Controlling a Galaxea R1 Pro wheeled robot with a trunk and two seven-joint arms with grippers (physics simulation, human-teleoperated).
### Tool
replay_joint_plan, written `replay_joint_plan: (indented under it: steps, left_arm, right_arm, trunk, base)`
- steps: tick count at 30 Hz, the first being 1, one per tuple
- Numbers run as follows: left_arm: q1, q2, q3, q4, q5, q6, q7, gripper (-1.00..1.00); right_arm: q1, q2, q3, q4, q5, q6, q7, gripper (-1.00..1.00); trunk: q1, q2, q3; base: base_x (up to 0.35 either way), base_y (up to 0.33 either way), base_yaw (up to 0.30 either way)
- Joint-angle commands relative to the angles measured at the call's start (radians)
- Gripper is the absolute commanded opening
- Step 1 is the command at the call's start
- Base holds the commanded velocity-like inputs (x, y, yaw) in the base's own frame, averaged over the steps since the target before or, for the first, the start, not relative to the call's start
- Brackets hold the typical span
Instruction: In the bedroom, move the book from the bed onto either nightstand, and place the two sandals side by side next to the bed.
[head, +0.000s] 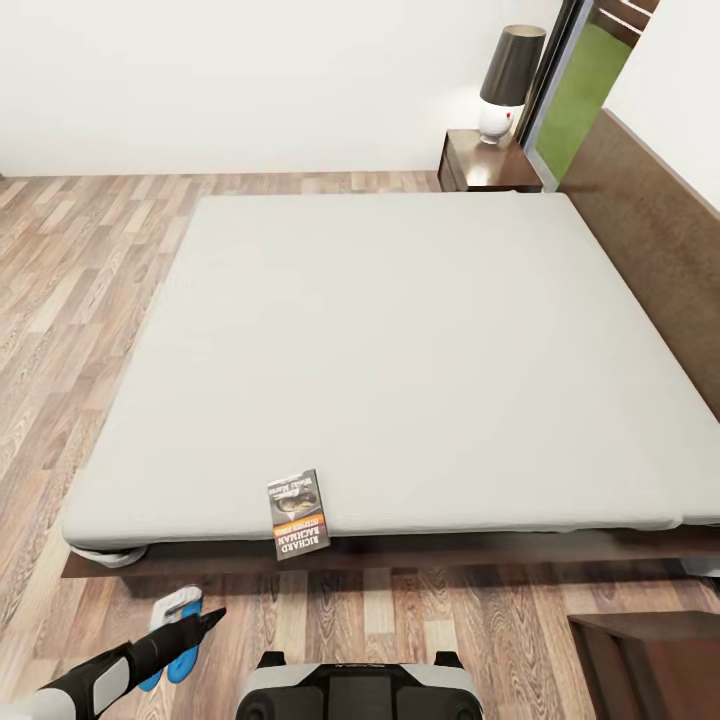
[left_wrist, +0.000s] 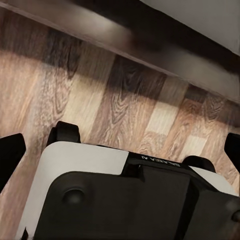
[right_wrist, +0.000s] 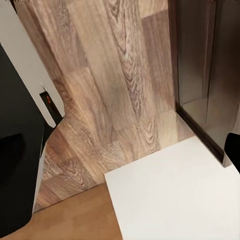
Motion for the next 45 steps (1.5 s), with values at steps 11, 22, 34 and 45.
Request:
replay_joint_plan:
  steps: [11, 22, 34, 45]
  left_arm:
    - [0.010, -0.007, 0.003, 0.008, -0.013, -0.020, 0.040, 1.00]
    - [0.010, -0.013, 0.003, 0.009, -0.013, -0.020, 0.041, 1.00]
    - [0.010, -0.015, 0.003, 0.009, -0.013, -0.031, 0.041, 1.00]
    - [0.010, -0.015, 0.003, 0.009, -0.013, -0.031, 0.041, 1.00]
  right_arm:
    - [-0.003, 0.167, -0.009, -0.358, 0.000, 0.141, -0.010, 1.00]
    - [-0.007, 0.225, -0.009, -0.684, -0.007, 0.382, -0.010, 1.00]
    - [-0.007, 0.303, 0.179, -0.841, -0.076, 0.402, 0.000, 1.00]
    - [-0.007, 0.305, 0.427, -0.844, -0.375, 0.395, 0.005, 1.00]
  trunk:
    - [0.000, -0.001, -0.001]
    - [0.000, -0.001, -0.001]
    - [0.000, -0.001, -0.001]
    - [0.000, -0.001, -0.001]
  base:
    - [0.000, 0.000, 0.000]
    - [0.000, 0.000, 0.000]
    - [0.000, 0.000, 0.000]
    - [0.000, 0.000, 0.000]
